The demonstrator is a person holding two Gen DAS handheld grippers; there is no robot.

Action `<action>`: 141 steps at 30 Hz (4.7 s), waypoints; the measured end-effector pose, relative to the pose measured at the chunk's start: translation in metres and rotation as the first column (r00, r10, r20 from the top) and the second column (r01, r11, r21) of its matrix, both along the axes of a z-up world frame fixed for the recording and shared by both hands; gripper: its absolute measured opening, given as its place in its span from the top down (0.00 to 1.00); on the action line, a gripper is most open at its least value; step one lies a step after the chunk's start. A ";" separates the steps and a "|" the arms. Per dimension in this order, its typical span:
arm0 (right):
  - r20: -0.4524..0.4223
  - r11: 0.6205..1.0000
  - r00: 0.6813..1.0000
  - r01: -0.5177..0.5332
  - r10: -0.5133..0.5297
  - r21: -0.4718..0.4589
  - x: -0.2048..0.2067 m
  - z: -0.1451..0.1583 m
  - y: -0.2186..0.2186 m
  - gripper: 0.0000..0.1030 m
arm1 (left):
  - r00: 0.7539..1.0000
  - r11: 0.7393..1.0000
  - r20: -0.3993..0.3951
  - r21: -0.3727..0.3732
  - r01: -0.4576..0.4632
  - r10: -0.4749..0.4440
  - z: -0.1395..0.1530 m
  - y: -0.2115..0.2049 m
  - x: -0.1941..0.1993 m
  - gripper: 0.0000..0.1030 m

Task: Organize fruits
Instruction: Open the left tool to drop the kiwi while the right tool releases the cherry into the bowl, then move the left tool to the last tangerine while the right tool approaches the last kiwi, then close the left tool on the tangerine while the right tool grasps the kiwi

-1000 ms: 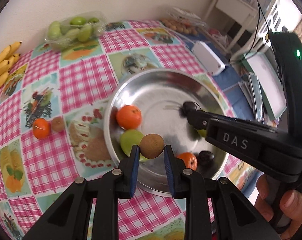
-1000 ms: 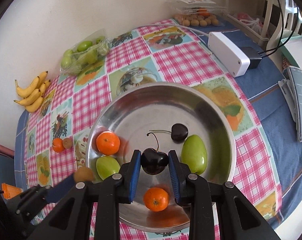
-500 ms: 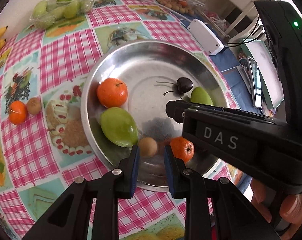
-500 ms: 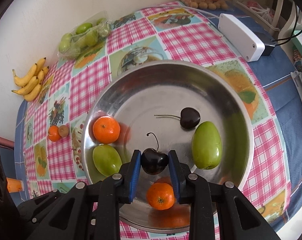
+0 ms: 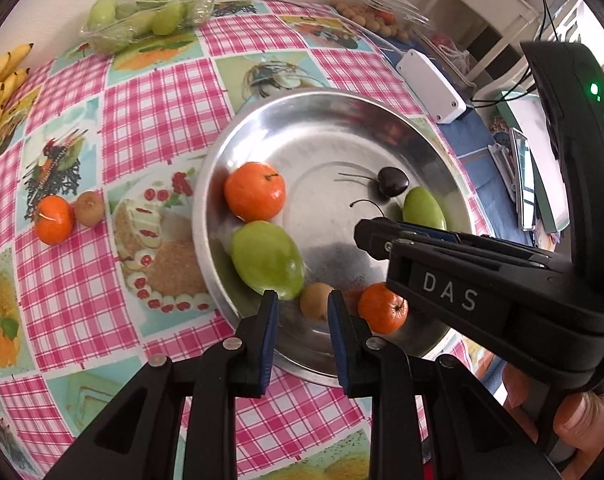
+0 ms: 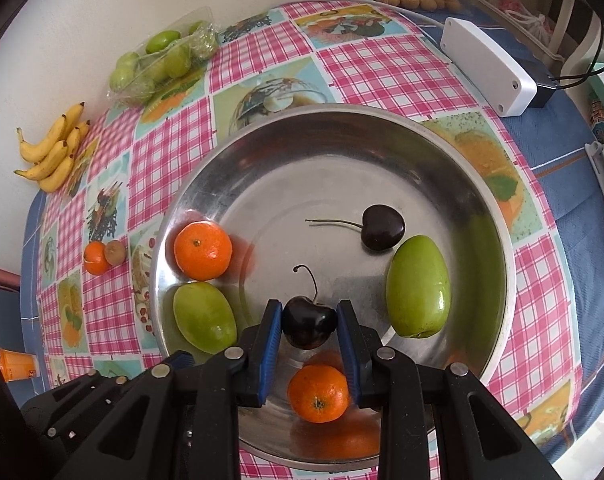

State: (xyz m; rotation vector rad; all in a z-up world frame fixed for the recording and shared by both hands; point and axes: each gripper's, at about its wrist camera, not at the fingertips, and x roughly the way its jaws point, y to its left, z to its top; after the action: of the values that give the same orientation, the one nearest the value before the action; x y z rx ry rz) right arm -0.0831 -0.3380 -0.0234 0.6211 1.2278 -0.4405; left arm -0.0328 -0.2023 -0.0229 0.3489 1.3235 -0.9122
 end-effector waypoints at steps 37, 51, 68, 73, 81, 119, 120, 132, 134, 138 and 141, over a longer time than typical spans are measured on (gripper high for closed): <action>0.051 0.999 0.998 -0.021 0.023 -0.040 0.006 0.006 0.004 0.09 | 0.883 0.905 0.233 0.023 -0.425 0.408 0.012 0.081 0.085 0.05; 0.076 0.996 0.996 -0.051 0.056 -0.068 0.009 0.010 0.009 0.00 | 0.839 0.891 0.319 -0.049 -0.451 0.441 0.026 0.085 0.088 0.05; 0.092 0.985 0.988 -0.113 0.126 -0.130 0.026 0.019 0.032 0.00 | 0.797 0.850 0.306 -0.097 -0.518 0.521 0.025 0.110 0.109 0.05; 0.104 0.975 0.982 -0.141 0.160 -0.170 0.035 0.026 0.042 0.00 | 0.774 0.826 0.295 -0.126 -0.550 0.560 0.022 0.126 0.121 0.05; 0.129 0.955 0.963 -0.208 0.238 -0.211 0.056 0.036 0.067 0.00 | 0.743 0.791 0.273 -0.169 -0.588 0.611 0.022 0.153 0.139 0.05; 0.085 0.888 0.890 -0.431 0.447 -0.161 0.166 0.001 0.136 0.01 | 0.752 0.764 0.135 -0.123 -0.634 0.645 -0.001 0.179 0.192 0.05; 0.083 0.889 0.891 -0.432 0.447 -0.154 0.167 -0.001 0.135 0.01 | 0.756 0.765 0.118 -0.117 -0.633 0.643 -0.004 0.177 0.193 0.05; 0.090 0.890 0.886 -0.447 0.454 -0.088 0.166 -0.010 0.130 0.33 | 0.794 0.783 -0.024 -0.148 -0.604 0.608 -0.013 0.163 0.189 0.11; 0.091 0.894 0.890 -0.439 0.447 -0.095 0.164 -0.007 0.127 0.39 | 0.803 0.792 -0.036 -0.148 -0.593 0.594 -0.013 0.158 0.187 0.14; 0.081 0.900 0.897 -0.428 0.434 -0.084 0.162 -0.010 0.122 0.45 | 0.827 0.813 -0.062 -0.161 -0.560 0.558 -0.012 0.147 0.182 0.18; 0.065 0.901 0.900 -0.426 0.431 -0.082 0.158 -0.012 0.119 0.49 | 0.847 0.832 -0.078 -0.160 -0.532 0.526 -0.015 0.137 0.177 0.27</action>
State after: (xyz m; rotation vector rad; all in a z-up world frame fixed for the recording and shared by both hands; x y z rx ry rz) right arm 0.0747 -0.2195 -0.0353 0.2928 1.2244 -0.0819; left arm 0.1447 -0.0656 -0.0374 -0.1744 1.2635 -0.5537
